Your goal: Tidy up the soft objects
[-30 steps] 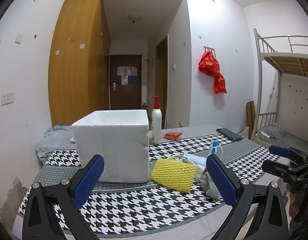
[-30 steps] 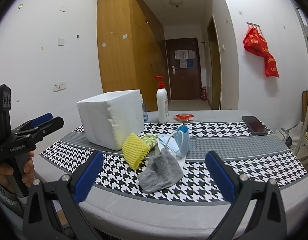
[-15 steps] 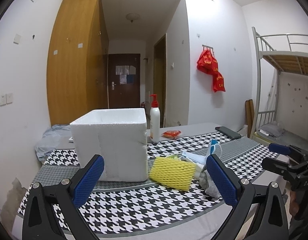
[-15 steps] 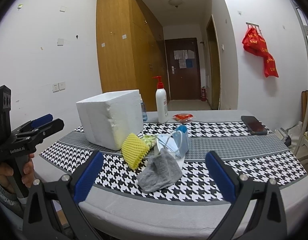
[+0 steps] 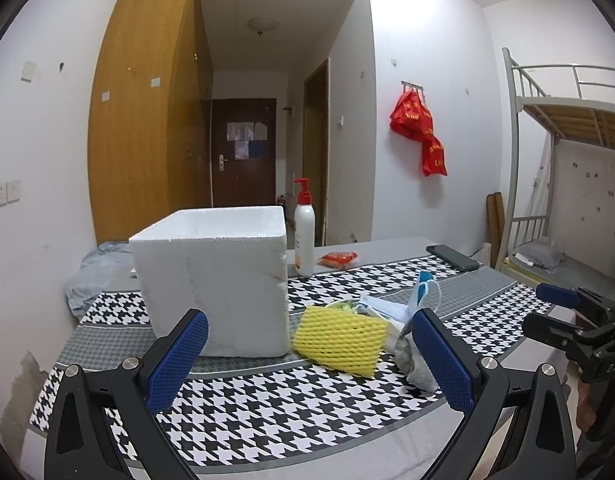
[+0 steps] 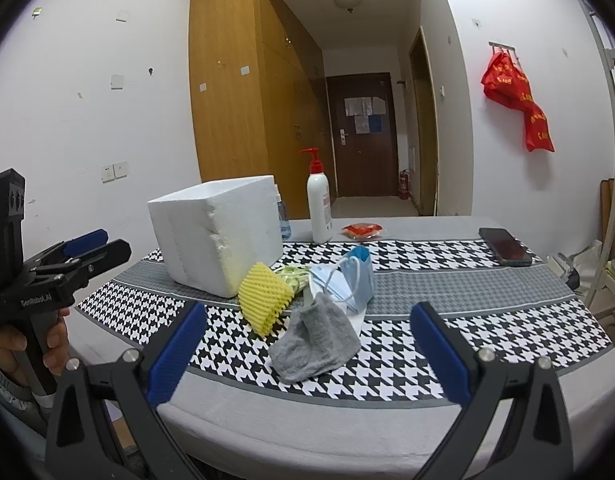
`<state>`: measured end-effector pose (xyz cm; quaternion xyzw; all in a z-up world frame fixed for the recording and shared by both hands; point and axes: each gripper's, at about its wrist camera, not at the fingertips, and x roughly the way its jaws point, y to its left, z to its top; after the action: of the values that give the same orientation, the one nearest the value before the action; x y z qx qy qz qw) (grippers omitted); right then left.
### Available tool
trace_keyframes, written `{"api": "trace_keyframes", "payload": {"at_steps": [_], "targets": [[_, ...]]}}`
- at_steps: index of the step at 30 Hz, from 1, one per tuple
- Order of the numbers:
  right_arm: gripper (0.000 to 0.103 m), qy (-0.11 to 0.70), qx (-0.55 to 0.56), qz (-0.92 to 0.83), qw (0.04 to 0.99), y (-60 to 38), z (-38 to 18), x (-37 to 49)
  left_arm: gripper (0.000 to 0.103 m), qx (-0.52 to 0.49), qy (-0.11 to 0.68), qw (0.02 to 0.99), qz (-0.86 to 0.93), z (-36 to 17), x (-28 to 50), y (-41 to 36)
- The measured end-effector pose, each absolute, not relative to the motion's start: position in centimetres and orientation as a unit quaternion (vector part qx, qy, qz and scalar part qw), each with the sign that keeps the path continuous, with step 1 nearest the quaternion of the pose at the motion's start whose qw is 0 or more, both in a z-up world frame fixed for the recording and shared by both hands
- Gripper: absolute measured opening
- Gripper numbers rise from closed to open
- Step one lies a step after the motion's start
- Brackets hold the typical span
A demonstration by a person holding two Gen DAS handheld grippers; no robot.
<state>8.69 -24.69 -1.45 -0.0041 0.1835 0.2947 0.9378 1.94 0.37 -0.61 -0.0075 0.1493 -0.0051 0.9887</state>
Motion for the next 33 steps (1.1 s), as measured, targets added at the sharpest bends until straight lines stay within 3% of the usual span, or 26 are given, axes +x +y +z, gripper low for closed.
{"api": "trace_keyframes", "payload": {"at_steps": [33], "targets": [[0.103,0.261,-0.019,0.299,0.918,-23.0,-5.0,13.5,0.102,-0.009,0.269,0.961,-0.064,-4.4,9.3,-0.4]]}}
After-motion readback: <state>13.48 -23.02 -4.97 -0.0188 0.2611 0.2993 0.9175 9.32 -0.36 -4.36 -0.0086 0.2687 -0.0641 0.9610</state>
